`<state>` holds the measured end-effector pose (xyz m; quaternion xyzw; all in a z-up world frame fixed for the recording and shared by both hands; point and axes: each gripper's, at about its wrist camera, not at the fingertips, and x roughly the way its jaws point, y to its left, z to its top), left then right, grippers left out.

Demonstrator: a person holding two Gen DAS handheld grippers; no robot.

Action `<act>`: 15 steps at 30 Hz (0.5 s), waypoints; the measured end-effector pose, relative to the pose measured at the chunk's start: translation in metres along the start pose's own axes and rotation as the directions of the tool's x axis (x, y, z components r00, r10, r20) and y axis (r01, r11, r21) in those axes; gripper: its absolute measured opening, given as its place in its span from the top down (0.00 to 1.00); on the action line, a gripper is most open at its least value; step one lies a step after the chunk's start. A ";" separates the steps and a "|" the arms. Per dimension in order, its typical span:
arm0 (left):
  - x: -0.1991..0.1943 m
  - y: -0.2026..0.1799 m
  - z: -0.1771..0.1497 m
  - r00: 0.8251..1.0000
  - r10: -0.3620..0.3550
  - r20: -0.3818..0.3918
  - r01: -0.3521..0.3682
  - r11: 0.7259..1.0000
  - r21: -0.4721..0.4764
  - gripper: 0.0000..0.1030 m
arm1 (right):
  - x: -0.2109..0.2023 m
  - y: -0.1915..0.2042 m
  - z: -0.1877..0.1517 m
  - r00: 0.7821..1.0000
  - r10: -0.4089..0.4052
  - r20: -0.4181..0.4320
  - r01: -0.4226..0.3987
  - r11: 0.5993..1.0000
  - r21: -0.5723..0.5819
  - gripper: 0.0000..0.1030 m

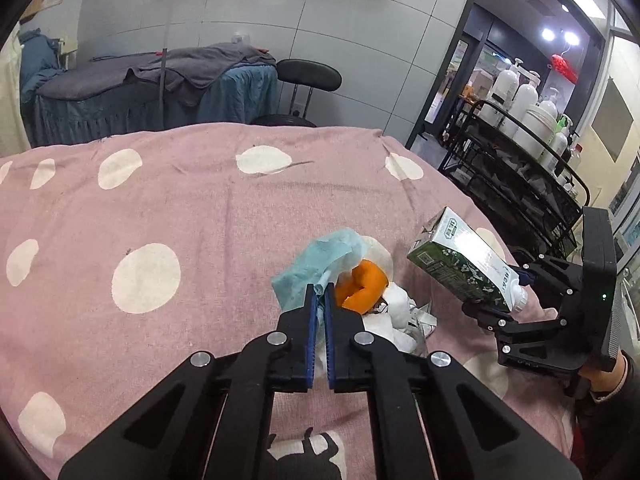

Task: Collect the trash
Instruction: 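Lift the milk carton with the right tool while the left tool grasps the teal tissue, then carry the milk carton over the bin and open the right tool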

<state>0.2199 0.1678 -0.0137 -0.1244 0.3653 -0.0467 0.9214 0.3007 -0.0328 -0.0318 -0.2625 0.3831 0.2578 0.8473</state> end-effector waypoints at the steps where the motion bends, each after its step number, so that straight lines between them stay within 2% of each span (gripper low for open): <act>1: -0.003 0.000 0.001 1.000 0.000 0.013 0.000 1.000 -0.003 0.96 | -0.004 0.000 -0.002 1.000 0.004 0.008 -0.004 1.000 0.008 0.46; 9: -0.043 -0.035 -0.004 0.992 -0.046 0.117 0.044 0.999 0.018 0.96 | -0.048 -0.010 -0.026 0.994 0.021 0.103 -0.033 0.992 0.119 0.46; 15: -0.053 -0.075 -0.016 0.984 -0.113 0.139 0.106 0.992 0.062 0.96 | -0.081 -0.021 -0.051 0.986 0.007 0.165 -0.040 0.980 0.194 0.45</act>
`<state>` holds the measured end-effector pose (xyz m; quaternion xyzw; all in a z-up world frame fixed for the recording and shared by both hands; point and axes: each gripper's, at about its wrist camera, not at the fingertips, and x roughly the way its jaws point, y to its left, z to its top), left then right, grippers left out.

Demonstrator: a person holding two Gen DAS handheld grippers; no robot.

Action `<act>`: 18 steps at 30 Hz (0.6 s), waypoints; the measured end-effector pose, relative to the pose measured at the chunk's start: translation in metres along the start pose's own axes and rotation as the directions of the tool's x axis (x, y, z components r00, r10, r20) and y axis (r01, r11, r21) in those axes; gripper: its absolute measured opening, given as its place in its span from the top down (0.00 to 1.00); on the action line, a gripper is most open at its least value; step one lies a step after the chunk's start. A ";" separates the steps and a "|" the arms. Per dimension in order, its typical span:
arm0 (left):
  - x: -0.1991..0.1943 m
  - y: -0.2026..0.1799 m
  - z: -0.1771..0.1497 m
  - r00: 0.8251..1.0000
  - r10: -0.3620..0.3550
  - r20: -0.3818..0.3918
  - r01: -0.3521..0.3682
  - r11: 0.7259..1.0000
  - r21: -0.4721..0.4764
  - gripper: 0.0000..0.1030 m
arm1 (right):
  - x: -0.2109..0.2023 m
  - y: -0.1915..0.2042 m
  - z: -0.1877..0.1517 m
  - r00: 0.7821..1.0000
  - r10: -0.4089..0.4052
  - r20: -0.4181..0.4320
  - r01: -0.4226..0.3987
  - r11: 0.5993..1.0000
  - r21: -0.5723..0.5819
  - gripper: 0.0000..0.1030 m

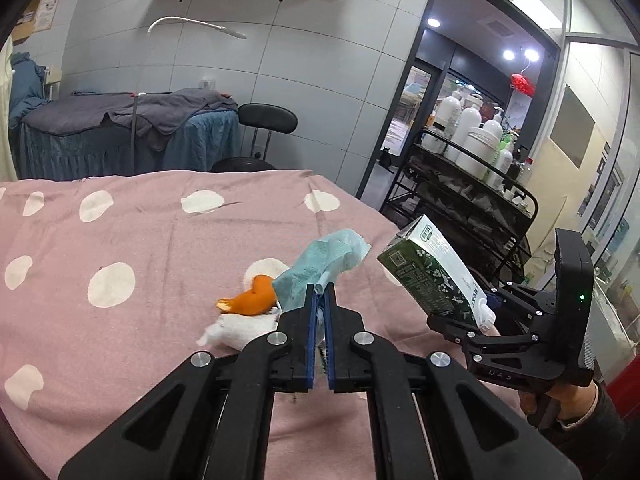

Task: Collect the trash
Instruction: 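Carry the milk carton over the bin and open the right tool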

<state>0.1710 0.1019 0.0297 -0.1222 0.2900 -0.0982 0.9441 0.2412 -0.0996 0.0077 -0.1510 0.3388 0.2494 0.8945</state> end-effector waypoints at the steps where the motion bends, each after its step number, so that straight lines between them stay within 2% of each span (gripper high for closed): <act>1: 0.001 -0.007 -0.002 1.000 -0.009 0.001 0.009 1.000 0.007 0.96 | -0.004 -0.003 -0.003 1.000 -0.003 0.006 0.003 1.000 0.011 0.45; 10: 0.017 -0.061 -0.019 0.995 -0.095 -0.027 0.096 0.994 0.046 0.96 | -0.041 -0.043 -0.039 0.997 -0.052 0.051 0.043 0.986 0.162 0.45; 18: 0.031 -0.114 -0.027 0.981 -0.188 -0.056 0.192 0.977 0.094 0.96 | -0.071 -0.095 -0.073 0.984 -0.169 0.062 0.144 0.945 0.292 0.45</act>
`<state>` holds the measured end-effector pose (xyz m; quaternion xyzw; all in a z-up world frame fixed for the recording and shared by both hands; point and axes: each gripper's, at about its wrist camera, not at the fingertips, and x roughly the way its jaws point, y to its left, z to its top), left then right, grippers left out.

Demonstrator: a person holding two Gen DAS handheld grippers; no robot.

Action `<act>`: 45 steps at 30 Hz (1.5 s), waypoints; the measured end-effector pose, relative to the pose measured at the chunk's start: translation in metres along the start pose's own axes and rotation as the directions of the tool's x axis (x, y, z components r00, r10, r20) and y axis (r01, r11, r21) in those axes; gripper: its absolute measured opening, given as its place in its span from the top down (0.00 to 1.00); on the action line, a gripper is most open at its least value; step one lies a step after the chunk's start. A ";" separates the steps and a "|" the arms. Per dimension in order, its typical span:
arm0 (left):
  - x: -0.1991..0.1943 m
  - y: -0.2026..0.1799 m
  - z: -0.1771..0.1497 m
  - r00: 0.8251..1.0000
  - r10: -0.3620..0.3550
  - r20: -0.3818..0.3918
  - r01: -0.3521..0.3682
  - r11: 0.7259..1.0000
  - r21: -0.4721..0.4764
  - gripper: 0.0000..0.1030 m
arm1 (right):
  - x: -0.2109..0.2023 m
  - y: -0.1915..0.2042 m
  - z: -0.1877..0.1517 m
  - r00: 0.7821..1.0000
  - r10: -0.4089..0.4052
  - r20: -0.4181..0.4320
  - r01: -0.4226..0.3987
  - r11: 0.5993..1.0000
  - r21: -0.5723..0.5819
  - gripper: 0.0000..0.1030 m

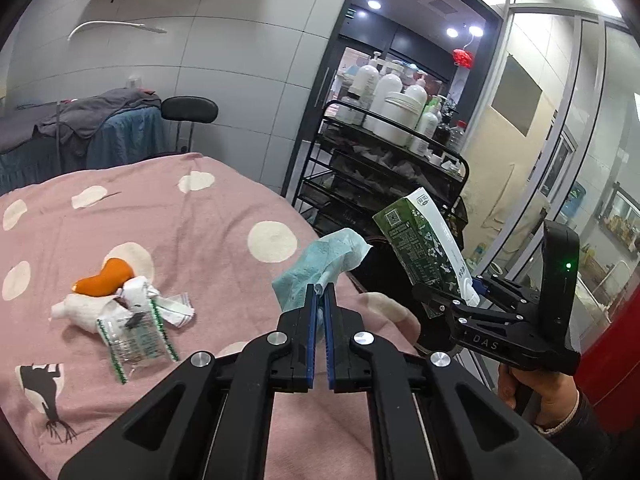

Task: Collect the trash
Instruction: 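Carry the milk carton over the bin and open the right tool, then carry the teal tissue over the bin and open the left tool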

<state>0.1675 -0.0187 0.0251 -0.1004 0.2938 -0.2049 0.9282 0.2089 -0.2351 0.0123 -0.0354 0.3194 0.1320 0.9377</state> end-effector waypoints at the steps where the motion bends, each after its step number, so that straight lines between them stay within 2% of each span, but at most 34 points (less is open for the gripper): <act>1: 0.004 -0.006 0.000 1.000 -0.012 -0.006 0.012 1.000 0.009 0.96 | 0.001 -0.009 -0.001 1.000 -0.013 -0.003 0.013 1.000 0.010 0.45; 9: 0.028 -0.043 0.003 0.996 -0.078 -0.037 0.080 0.995 0.063 0.96 | 0.024 -0.079 -0.022 0.986 -0.142 -0.085 0.150 0.983 0.108 0.45; 13: 0.037 -0.058 0.003 0.994 -0.095 -0.053 0.099 0.991 0.086 0.96 | 0.049 -0.109 -0.035 0.976 -0.152 -0.159 0.177 0.971 0.160 0.45; 19: 0.050 -0.070 0.002 0.989 -0.118 -0.084 0.126 0.987 0.101 0.96 | 0.094 -0.137 -0.052 0.944 -0.160 -0.287 0.222 0.955 0.198 0.45; 23: 0.057 -0.076 0.000 0.987 -0.121 -0.103 0.133 0.984 0.117 0.96 | 0.113 -0.148 -0.059 0.921 -0.170 -0.351 0.257 0.941 0.218 0.45; 28: 0.065 -0.081 -0.001 0.983 -0.131 -0.125 0.147 0.981 0.124 0.96 | 0.129 -0.151 -0.064 0.901 -0.175 -0.397 0.273 0.939 0.207 0.45; 34: 0.077 -0.084 -0.001 0.980 -0.132 -0.149 0.152 0.980 0.130 0.96 | 0.125 -0.152 -0.066 0.912 -0.173 -0.372 0.269 0.936 0.225 0.41; 39: 0.091 -0.089 0.004 0.975 -0.146 -0.170 0.167 0.979 0.118 0.96 | 0.100 -0.145 -0.064 0.932 -0.190 -0.309 0.272 0.930 0.249 0.39; 41: 0.099 -0.093 0.007 0.972 -0.150 -0.179 0.173 0.978 0.121 0.96 | 0.087 -0.143 -0.064 0.937 -0.204 -0.285 0.279 0.925 0.256 0.31; 45: 0.118 -0.103 0.012 0.964 -0.162 -0.209 0.190 0.974 0.124 0.96 | 0.059 -0.135 -0.067 0.944 -0.228 -0.240 0.289 0.921 0.262 0.28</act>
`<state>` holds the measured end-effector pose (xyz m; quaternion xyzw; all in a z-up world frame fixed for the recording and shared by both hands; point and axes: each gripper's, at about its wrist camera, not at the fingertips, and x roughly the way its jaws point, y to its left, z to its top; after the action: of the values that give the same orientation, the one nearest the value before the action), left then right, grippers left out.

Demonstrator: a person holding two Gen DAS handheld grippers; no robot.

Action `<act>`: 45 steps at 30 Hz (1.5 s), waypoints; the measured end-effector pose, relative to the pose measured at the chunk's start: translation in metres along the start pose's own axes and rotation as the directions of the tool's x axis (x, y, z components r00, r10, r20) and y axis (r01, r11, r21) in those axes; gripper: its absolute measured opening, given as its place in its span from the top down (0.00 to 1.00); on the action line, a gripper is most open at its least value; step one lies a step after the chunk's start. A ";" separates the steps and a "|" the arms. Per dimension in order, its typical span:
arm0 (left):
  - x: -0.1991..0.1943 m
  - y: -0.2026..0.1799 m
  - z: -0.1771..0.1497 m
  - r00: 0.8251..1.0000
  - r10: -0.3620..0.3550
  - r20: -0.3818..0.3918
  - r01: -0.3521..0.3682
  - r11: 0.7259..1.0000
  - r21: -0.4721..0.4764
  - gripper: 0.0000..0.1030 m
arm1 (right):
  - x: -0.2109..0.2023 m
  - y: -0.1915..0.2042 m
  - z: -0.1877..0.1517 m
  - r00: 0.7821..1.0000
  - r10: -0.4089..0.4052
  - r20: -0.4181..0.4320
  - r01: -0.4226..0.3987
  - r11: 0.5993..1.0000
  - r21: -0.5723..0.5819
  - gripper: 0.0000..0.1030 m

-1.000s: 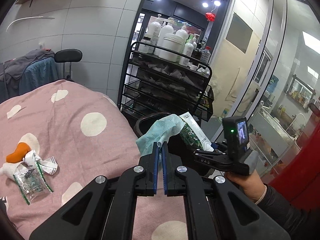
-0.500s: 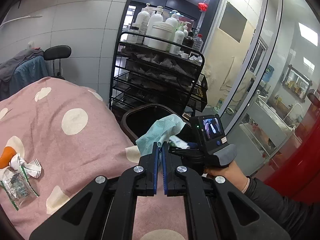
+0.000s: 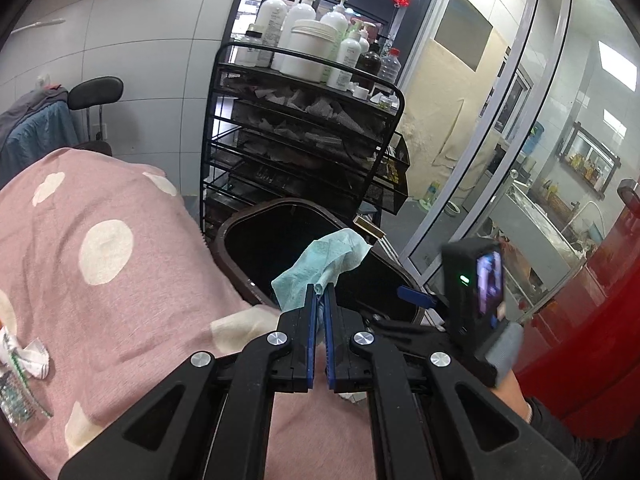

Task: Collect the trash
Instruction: 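Carry the teal tissue over the bin and open the left tool, then move the right tool to the bed and grasp the clear green-edged wrapper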

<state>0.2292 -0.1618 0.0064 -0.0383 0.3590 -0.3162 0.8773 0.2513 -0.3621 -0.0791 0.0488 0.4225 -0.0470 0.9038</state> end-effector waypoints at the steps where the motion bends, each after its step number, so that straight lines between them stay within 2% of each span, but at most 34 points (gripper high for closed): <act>1: 0.006 -0.002 0.002 1.000 -0.003 -0.010 0.003 1.000 0.006 0.96 | -0.006 -0.001 -0.003 1.000 -0.003 0.011 0.003 1.000 0.003 0.26; 3: 0.016 -0.006 0.006 1.000 -0.008 -0.025 0.008 1.000 0.012 0.96 | -0.019 -0.005 -0.008 0.999 -0.019 0.038 0.019 1.000 0.011 0.21; 10: 0.050 -0.014 0.017 0.994 -0.057 -0.090 0.056 0.998 -0.020 0.96 | -0.048 -0.014 -0.027 0.996 -0.038 0.080 0.036 0.999 0.027 0.18; 21: 0.096 -0.029 0.023 0.984 -0.043 -0.171 0.045 0.999 0.003 0.95 | -0.065 -0.020 -0.042 0.995 -0.026 0.093 0.023 0.999 0.038 0.14; 22: 0.099 -0.030 0.025 0.984 -0.039 -0.175 0.041 0.999 0.008 0.93 | -0.065 -0.020 -0.042 0.995 -0.023 0.094 0.019 0.999 0.040 0.14; 24: 0.101 -0.031 0.025 0.984 -0.027 -0.179 0.032 0.999 0.026 0.79 | -0.066 -0.018 -0.044 0.995 -0.017 0.095 0.013 0.999 0.040 0.14; 26: 0.101 -0.033 0.024 0.985 -0.016 -0.172 0.023 0.999 0.040 0.38 | -0.066 -0.016 -0.045 0.995 -0.012 0.095 0.009 0.999 0.036 0.14; 28: 0.096 -0.031 0.024 0.989 -0.014 -0.147 0.019 0.999 0.032 0.28 | -0.066 -0.014 -0.046 0.995 -0.007 0.095 0.004 1.000 0.027 0.13; 33: 0.090 -0.027 0.024 0.990 -0.002 -0.144 0.005 1.000 0.023 0.22 | -0.066 -0.012 -0.048 0.996 -0.002 0.093 0.001 1.000 0.020 0.13; 42: 0.056 -0.030 0.017 0.997 0.017 -0.081 -0.012 0.998 0.057 0.13 | -0.069 -0.009 -0.048 0.995 0.006 0.102 -0.008 1.000 0.017 0.11; 45: 0.035 -0.030 0.011 0.998 0.052 -0.043 -0.048 0.995 0.089 0.09 | -0.072 -0.003 -0.047 0.994 0.021 0.111 -0.022 1.000 0.007 0.10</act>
<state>0.2395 -0.2079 0.0016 0.0162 0.3653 -0.3104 0.8775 0.1690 -0.3558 -0.0540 0.0544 0.3707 -0.0415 0.9262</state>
